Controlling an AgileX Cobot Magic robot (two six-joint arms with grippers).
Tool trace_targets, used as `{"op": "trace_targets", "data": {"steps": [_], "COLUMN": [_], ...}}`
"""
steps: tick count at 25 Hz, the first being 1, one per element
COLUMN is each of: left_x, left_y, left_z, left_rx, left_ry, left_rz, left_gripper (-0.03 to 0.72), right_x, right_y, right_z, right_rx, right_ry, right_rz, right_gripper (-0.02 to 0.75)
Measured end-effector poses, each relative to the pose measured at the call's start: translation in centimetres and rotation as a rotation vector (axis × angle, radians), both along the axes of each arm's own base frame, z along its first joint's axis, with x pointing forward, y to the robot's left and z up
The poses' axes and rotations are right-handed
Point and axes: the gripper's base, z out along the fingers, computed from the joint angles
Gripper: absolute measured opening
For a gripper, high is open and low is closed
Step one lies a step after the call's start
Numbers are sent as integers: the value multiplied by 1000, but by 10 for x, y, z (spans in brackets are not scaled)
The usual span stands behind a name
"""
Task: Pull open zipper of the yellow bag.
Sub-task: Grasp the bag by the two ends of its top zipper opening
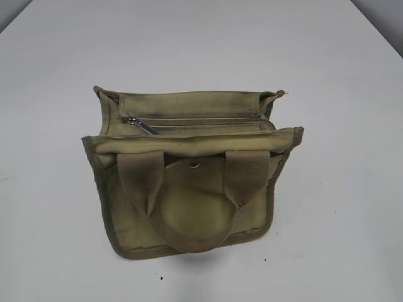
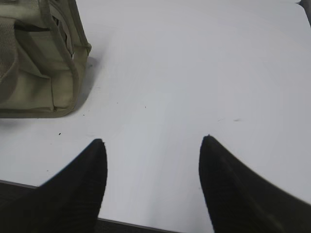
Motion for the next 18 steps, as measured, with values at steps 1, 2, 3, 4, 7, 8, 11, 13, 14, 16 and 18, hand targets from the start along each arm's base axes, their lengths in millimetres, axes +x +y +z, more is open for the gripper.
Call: {"op": "trace_targets", "data": {"steps": [1, 2, 3, 4, 7, 8, 11, 13, 14, 16, 18], "left_x": [0, 0, 0, 0, 0, 0, 0, 0, 0, 1, 4], "left_y": [0, 0, 0, 0, 0, 0, 0, 0, 0, 0, -1], "left_z": [0, 0, 0, 0, 0, 0, 0, 0, 0, 0, 0], "left_rx": [0, 0, 0, 0, 0, 0, 0, 0, 0, 0, -4], "left_ry": [0, 0, 0, 0, 0, 0, 0, 0, 0, 3, 25], "left_rz": [0, 0, 0, 0, 0, 0, 0, 0, 0, 0, -3], "left_gripper": [239, 239, 239, 239, 239, 239, 239, 239, 239, 239, 239], "right_x": [0, 0, 0, 0, 0, 0, 0, 0, 0, 0, 0], "right_y": [0, 0, 0, 0, 0, 0, 0, 0, 0, 0, 0], "right_z": [0, 0, 0, 0, 0, 0, 0, 0, 0, 0, 0], "right_rx": [0, 0, 0, 0, 0, 0, 0, 0, 0, 0, 0], "right_ry": [0, 0, 0, 0, 0, 0, 0, 0, 0, 0, 0], "right_rz": [0, 0, 0, 0, 0, 0, 0, 0, 0, 0, 0], "right_gripper": [468, 468, 468, 468, 468, 468, 468, 468, 468, 468, 468]}}
